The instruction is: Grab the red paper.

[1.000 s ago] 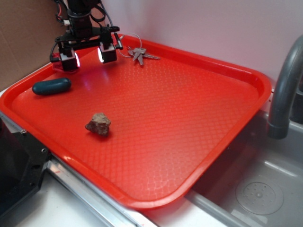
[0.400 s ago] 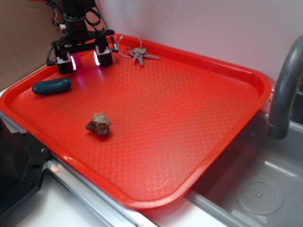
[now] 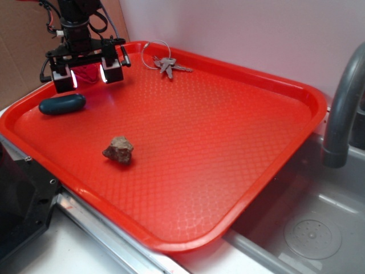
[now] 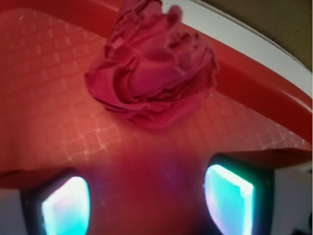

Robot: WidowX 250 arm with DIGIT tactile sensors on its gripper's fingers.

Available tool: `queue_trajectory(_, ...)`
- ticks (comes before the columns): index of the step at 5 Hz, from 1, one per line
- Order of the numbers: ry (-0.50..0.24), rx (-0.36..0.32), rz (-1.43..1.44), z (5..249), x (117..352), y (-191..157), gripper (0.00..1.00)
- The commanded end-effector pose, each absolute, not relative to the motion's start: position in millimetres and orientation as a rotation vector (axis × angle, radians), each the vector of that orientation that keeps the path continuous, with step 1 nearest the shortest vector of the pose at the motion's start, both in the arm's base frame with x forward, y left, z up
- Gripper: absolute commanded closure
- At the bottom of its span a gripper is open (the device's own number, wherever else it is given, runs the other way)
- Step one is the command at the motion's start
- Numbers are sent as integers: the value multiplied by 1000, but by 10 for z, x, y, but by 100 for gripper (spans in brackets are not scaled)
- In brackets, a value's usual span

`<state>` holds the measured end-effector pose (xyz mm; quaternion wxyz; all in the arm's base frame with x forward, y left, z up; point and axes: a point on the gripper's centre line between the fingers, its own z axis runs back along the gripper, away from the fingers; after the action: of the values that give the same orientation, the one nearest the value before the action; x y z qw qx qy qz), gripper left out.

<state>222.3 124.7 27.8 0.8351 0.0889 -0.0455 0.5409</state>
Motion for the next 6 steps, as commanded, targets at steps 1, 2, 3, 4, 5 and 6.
queue_trajectory(1,-177,168,1183,573,1973,1317,0)
queue_trajectory(2,-198,166,1191,641,1856,1322,0)
queue_trajectory(3,-191,180,1185,636,1893,1343,0)
queue_trajectory(4,-184,180,1172,607,2029,1349,0)
queue_trajectory(5,-155,192,1171,522,2190,1384,0)
queue_trajectory(6,-132,177,1178,448,2304,1453,0)
